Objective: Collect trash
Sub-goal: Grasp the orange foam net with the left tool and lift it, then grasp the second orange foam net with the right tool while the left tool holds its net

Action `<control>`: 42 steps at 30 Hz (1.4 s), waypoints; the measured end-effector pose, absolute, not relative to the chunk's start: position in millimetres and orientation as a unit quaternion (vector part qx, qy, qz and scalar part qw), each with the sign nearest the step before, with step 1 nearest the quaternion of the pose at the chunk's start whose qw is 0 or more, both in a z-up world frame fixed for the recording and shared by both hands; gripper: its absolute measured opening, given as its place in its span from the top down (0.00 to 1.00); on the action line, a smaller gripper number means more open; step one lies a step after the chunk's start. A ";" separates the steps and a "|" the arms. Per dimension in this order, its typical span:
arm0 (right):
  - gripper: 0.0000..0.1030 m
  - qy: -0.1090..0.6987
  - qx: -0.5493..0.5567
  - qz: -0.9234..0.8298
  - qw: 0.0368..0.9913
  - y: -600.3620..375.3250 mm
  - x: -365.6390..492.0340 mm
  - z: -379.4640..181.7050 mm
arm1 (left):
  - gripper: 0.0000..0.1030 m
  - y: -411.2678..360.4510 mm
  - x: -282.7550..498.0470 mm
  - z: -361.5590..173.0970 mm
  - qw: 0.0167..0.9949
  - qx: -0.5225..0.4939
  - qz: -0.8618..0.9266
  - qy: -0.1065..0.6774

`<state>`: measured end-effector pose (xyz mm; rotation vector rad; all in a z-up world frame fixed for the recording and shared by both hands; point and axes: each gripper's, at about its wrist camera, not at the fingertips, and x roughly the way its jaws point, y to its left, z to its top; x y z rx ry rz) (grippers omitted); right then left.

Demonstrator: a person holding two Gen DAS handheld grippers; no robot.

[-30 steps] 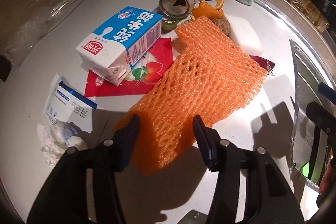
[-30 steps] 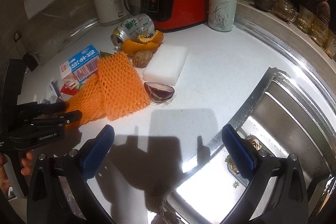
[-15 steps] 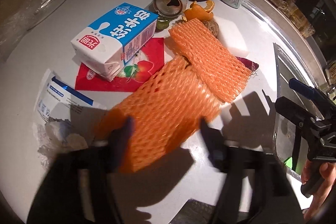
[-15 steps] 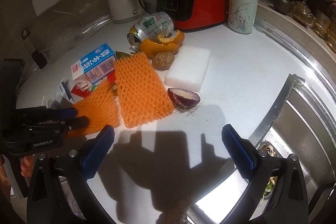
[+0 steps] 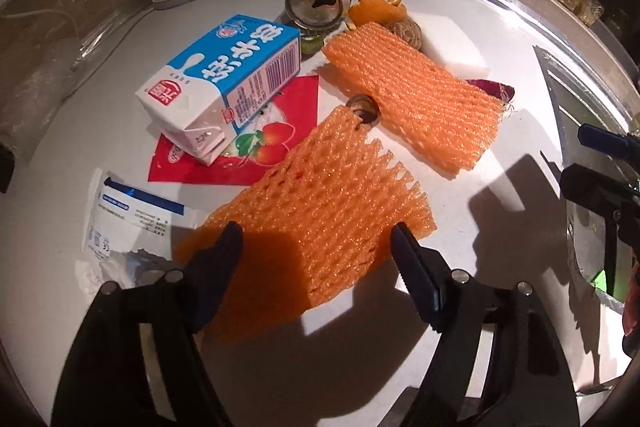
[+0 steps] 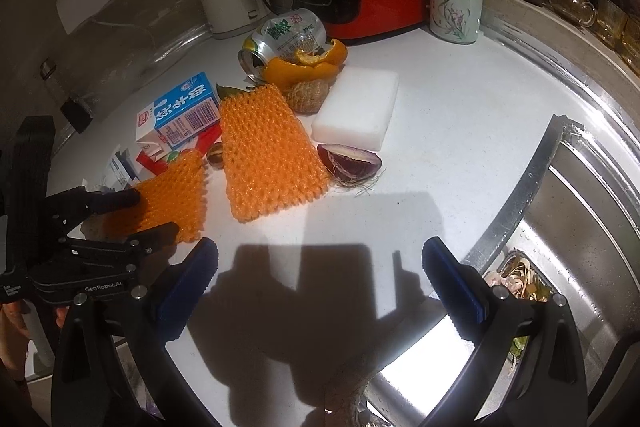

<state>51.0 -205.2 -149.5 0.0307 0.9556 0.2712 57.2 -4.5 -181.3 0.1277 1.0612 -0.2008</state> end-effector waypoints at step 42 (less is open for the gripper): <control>0.52 0.454 -0.152 0.168 0.861 -124.0 111.6 -180.0 | 0.89 44.2 -36.2 -86.0 0.903 -0.030 -0.115 0.413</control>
